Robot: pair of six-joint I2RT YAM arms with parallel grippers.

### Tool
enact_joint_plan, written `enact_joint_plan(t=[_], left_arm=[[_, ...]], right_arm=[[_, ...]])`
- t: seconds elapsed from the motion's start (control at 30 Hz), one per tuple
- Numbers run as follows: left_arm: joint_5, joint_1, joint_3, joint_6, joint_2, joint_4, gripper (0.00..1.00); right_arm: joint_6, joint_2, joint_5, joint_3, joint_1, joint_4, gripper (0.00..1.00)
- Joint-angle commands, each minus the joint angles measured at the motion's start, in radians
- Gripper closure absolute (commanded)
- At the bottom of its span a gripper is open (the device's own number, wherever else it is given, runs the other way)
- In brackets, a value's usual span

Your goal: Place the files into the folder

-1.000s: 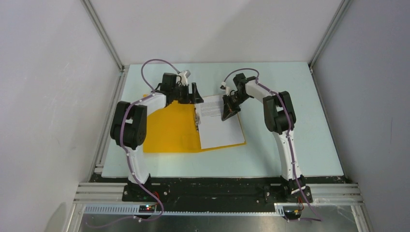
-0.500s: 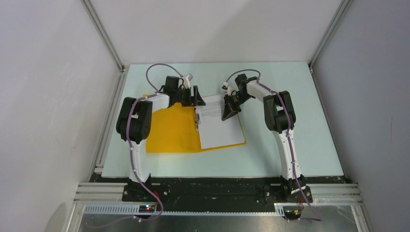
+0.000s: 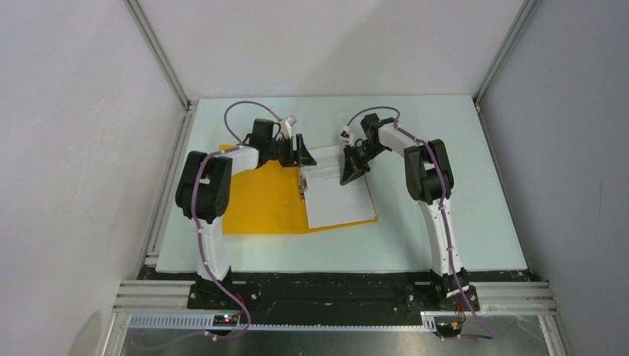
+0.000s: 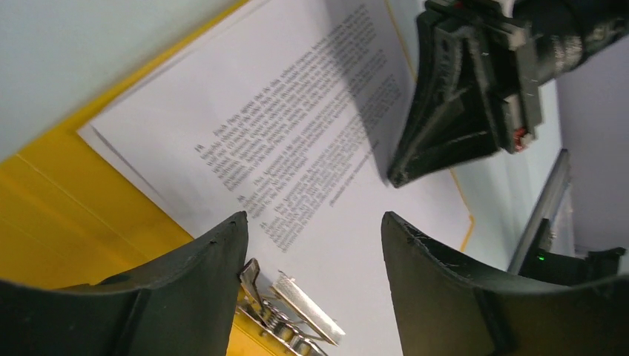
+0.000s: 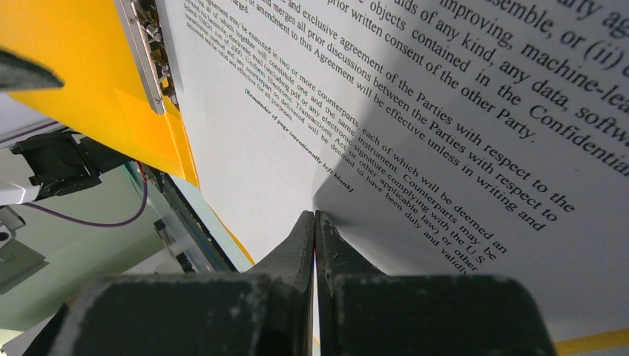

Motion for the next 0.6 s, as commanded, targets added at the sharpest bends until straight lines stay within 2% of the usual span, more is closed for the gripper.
enact_joint_plan(t=[0.0,0.57], left_arm=[[0.079,-0.008,-0.032,-0.044,-0.113,0.052,0.29],[0.099,-0.032,-0.209,-0.091,-0.251,0.071,0.29]], right_arm=[[-0.014,0.032,0.056,0.017,0.002,0.022,1.0],[-0.016,0.016,0.075,0.013,0.013,0.027,1.0]])
